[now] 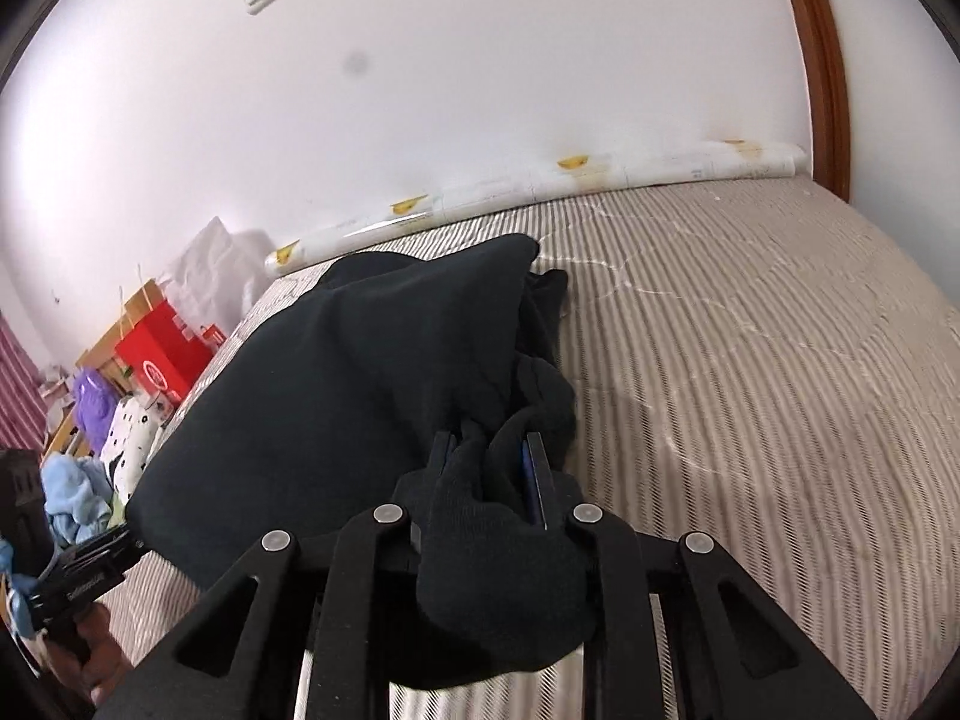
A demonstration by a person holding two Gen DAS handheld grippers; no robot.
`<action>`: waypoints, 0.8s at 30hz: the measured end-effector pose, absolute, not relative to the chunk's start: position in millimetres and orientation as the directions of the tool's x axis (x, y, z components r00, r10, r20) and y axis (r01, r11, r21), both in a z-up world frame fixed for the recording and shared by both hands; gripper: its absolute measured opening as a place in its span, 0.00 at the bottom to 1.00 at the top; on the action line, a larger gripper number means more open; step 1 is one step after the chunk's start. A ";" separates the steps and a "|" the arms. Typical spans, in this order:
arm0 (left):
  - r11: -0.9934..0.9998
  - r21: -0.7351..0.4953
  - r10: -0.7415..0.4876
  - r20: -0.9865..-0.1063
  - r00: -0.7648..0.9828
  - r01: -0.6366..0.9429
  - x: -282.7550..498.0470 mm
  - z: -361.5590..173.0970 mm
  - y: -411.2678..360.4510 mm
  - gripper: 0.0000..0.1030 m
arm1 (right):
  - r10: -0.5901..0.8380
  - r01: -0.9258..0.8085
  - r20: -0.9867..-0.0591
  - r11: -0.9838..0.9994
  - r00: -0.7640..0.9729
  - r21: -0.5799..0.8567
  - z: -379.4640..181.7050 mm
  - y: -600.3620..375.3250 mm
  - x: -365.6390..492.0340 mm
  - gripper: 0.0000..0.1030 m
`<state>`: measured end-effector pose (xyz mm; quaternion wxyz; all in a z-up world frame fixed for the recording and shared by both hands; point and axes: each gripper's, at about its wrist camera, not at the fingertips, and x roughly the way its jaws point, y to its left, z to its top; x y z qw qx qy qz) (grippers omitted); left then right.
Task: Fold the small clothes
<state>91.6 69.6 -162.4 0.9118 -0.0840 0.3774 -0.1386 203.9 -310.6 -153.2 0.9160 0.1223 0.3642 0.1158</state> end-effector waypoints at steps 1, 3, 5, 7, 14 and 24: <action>0.949 -0.252 -0.312 -0.669 0.675 0.190 89.4 -162.8 65.9 0.20 | 0.299 -0.119 -0.646 0.944 0.702 0.308 -155.1 -314.9 198.6 0.21; 0.947 -0.259 -0.318 -0.674 0.667 0.189 70.3 -158.0 78.5 0.21 | 0.287 -0.114 -0.673 0.950 0.681 0.290 -159.8 -320.4 189.3 0.22; 0.942 -0.277 -0.331 -0.677 0.657 0.190 70.8 -158.7 83.1 0.24 | 0.282 -0.135 -0.683 0.956 0.674 0.261 -161.7 -322.9 179.6 0.25; 0.930 -0.308 -0.363 -0.681 0.636 0.200 65.5 -160.9 90.4 0.25 | 0.273 -0.142 -0.679 0.960 0.682 0.243 -157.2 -326.7 169.6 0.27; 0.901 -0.334 -0.428 -0.584 0.690 0.276 26.9 -136.9 108.5 0.34 | 0.222 -0.135 -0.613 0.973 0.759 0.185 -120.8 -338.8 145.9 0.28; 0.956 -0.202 -0.294 -0.646 0.704 0.213 81.1 -130.4 73.5 0.37 | 0.215 -0.170 -0.656 0.976 0.723 0.133 -133.4 -305.2 164.2 0.28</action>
